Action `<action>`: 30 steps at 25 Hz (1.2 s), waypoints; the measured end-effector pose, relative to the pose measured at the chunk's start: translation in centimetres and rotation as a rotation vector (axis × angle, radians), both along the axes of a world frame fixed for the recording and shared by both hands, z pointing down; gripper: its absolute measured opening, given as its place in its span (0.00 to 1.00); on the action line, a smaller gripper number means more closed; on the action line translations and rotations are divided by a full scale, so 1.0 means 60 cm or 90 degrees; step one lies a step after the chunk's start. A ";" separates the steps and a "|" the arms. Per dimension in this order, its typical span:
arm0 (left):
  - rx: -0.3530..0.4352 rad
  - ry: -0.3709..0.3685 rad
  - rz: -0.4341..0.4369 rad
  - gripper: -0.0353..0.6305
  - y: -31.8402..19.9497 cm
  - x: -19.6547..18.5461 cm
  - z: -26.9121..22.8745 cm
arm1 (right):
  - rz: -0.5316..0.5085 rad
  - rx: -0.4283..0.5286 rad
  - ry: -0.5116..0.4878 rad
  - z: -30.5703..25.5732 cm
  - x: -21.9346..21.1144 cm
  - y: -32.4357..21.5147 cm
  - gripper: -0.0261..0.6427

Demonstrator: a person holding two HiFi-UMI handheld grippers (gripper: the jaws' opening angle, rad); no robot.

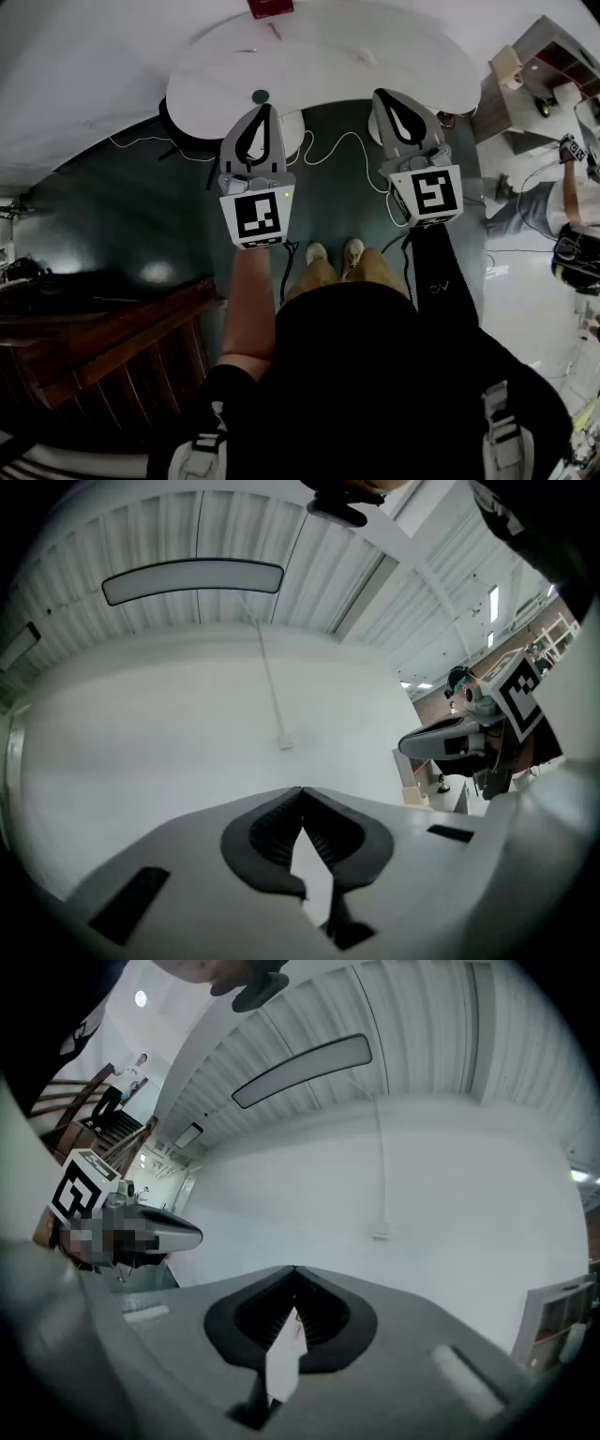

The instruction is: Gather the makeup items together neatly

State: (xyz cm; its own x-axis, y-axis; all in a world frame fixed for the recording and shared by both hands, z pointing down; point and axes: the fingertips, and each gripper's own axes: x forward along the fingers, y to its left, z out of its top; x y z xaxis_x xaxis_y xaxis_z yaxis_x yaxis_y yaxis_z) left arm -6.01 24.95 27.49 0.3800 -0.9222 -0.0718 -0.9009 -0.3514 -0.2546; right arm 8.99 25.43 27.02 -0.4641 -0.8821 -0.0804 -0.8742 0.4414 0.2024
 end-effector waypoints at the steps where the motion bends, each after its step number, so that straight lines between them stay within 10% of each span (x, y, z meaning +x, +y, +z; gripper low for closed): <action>1: 0.000 -0.001 -0.001 0.06 0.001 0.002 0.000 | 0.001 0.001 0.002 0.003 0.004 0.001 0.05; 30: 0.010 0.009 0.001 0.06 0.039 0.114 -0.029 | -0.084 0.106 -0.097 -0.074 0.103 0.058 0.05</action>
State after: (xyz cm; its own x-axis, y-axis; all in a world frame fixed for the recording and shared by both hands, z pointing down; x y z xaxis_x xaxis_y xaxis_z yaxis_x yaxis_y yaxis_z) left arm 0.86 27.27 25.77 0.3796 -0.9206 -0.0916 -0.9044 -0.3483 -0.2465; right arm 15.19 28.91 22.57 -0.5461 -0.7832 -0.2972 -0.8369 0.5259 0.1518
